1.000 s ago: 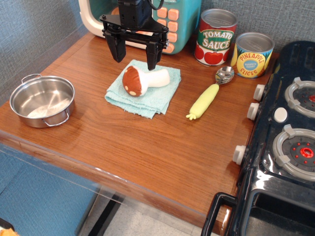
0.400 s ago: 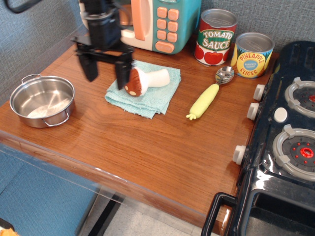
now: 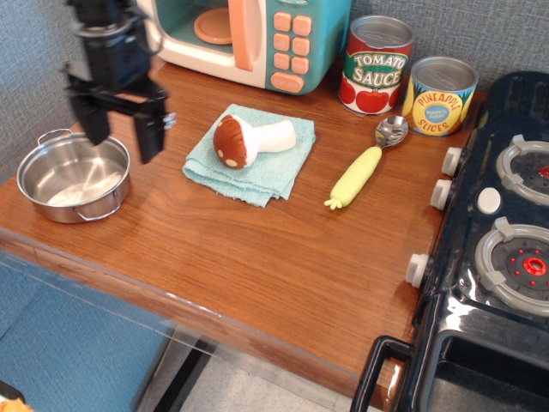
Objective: Put the silver pot in front of the yellow spoon, near the edge of the table.
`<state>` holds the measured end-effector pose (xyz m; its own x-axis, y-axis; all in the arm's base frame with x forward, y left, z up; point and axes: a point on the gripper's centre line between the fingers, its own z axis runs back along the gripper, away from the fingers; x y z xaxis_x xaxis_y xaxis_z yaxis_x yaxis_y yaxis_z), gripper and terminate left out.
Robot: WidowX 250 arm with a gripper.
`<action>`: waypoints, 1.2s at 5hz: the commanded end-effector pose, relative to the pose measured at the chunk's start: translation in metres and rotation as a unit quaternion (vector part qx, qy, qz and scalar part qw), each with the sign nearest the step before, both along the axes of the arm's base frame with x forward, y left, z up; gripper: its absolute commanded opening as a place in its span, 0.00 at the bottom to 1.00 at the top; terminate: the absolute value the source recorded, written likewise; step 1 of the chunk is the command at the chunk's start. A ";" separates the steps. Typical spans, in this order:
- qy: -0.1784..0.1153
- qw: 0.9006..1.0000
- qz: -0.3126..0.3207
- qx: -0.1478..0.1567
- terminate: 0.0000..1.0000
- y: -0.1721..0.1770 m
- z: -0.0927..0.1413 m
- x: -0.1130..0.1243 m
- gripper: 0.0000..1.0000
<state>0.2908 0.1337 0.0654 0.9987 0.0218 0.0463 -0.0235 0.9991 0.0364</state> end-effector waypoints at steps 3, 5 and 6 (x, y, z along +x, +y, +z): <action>0.015 0.998 0.061 0.020 0.00 0.006 -0.034 0.007 1.00; 0.007 0.998 0.060 0.019 0.00 0.004 -0.033 0.006 0.00; 0.008 0.998 0.062 0.025 0.00 0.001 -0.025 0.005 0.00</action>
